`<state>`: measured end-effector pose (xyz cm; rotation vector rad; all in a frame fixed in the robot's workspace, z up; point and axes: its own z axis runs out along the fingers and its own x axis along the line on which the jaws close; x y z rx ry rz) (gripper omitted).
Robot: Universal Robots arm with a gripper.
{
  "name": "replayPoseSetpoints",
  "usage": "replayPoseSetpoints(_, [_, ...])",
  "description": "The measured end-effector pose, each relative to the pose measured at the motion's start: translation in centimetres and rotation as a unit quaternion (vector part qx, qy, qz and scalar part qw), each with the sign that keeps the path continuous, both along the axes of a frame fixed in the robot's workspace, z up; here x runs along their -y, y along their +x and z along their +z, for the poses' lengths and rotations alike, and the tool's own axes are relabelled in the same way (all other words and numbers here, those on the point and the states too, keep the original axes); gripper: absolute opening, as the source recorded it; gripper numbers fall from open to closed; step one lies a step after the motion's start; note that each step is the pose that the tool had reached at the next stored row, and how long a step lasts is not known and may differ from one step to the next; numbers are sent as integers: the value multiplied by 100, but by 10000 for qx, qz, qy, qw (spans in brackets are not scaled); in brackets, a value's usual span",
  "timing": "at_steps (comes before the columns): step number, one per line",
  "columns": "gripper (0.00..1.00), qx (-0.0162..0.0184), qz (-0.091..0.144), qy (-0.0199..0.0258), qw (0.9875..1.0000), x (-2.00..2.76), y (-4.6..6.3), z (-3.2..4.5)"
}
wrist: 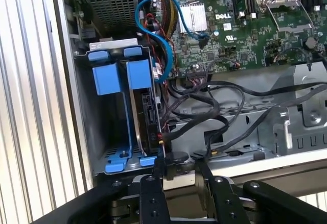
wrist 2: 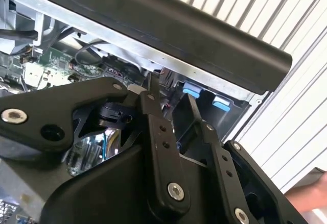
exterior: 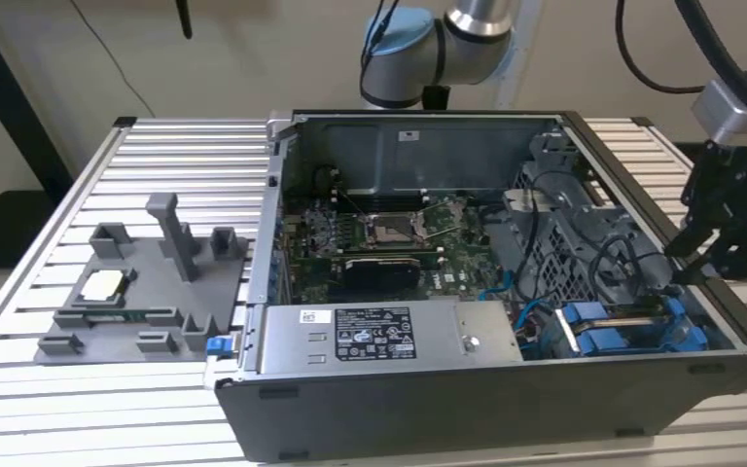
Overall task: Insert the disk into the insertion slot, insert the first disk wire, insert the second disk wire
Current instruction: 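Insert the second disk wire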
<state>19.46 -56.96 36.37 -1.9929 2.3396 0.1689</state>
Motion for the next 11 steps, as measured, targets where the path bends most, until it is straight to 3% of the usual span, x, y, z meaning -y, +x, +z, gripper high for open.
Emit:
replayPoseSetpoints(5, [38,0,-41,137,9999,30,0,-31])
replayPoseSetpoints(9, [38,0,-96,411,9991,30,0,-33])
replayPoseSetpoints(11, [38,-1,-115,493,9987,32,0,-33])
